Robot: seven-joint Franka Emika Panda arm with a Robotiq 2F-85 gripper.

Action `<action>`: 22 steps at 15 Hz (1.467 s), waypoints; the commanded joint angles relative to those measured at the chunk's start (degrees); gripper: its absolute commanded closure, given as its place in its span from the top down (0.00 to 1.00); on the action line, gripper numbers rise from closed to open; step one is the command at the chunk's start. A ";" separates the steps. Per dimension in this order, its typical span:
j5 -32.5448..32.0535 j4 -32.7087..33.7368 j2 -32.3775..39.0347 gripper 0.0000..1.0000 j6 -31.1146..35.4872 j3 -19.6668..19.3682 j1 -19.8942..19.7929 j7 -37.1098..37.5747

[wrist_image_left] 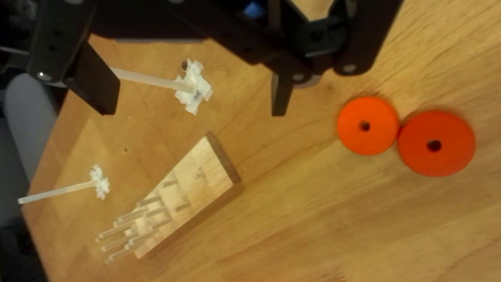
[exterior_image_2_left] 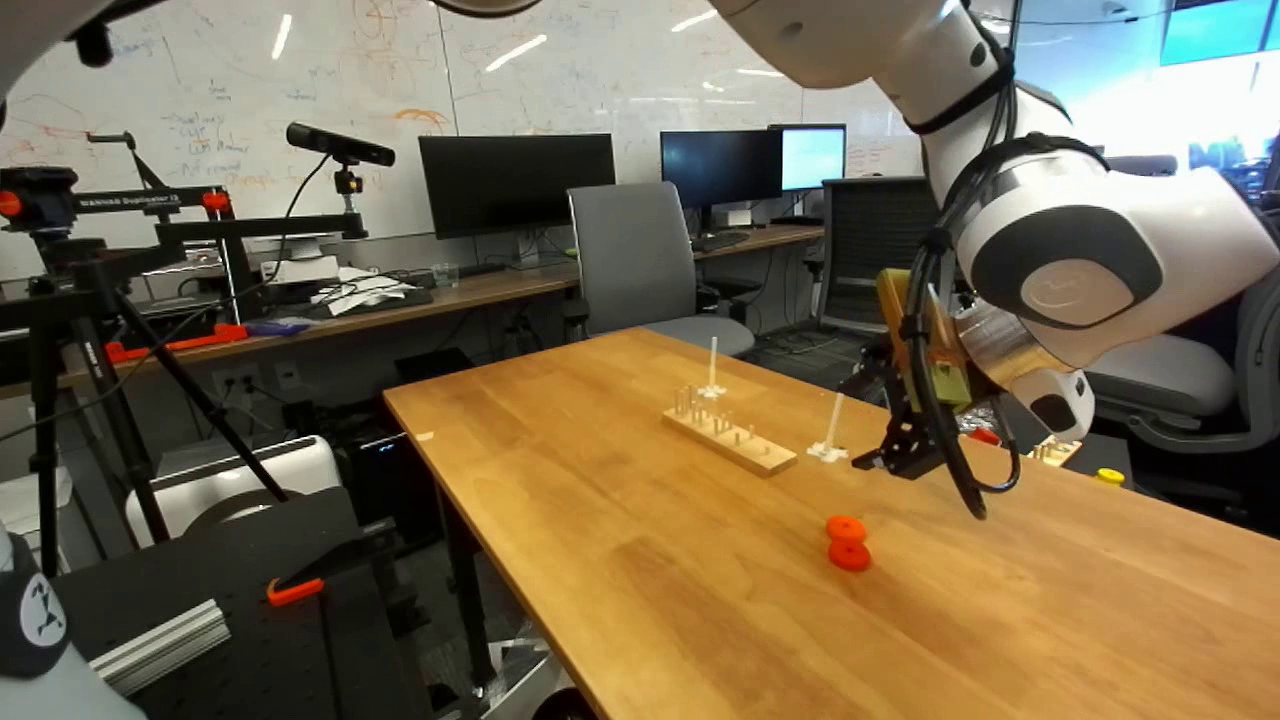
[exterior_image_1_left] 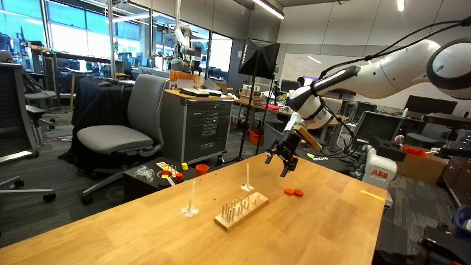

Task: Pick the orange ring and put it on the object on the table

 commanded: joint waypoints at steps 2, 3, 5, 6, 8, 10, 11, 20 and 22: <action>2.48 -7.71 -6.83 1.00 -3.93 -2.61 -0.32 -4.23; -0.40 -7.89 -6.93 1.00 -3.11 -4.93 1.22 -3.50; -4.90 -8.07 -6.98 1.00 -2.28 -7.06 2.87 -1.67; -7.29 -8.67 -7.27 1.00 -1.77 -7.84 3.97 -1.10; -6.56 -5.75 -4.53 1.00 -2.64 -6.31 2.06 -2.08; -8.76 -6.15 -4.66 1.00 -2.21 -7.01 3.58 -1.27; -9.01 -6.21 -4.75 1.00 -2.09 -7.12 4.04 -1.01; -28.67 -13.20 -9.76 1.00 7.49 -12.99 9.82 -1.83; -34.08 -15.23 -11.12 1.00 9.29 -14.44 11.35 -0.84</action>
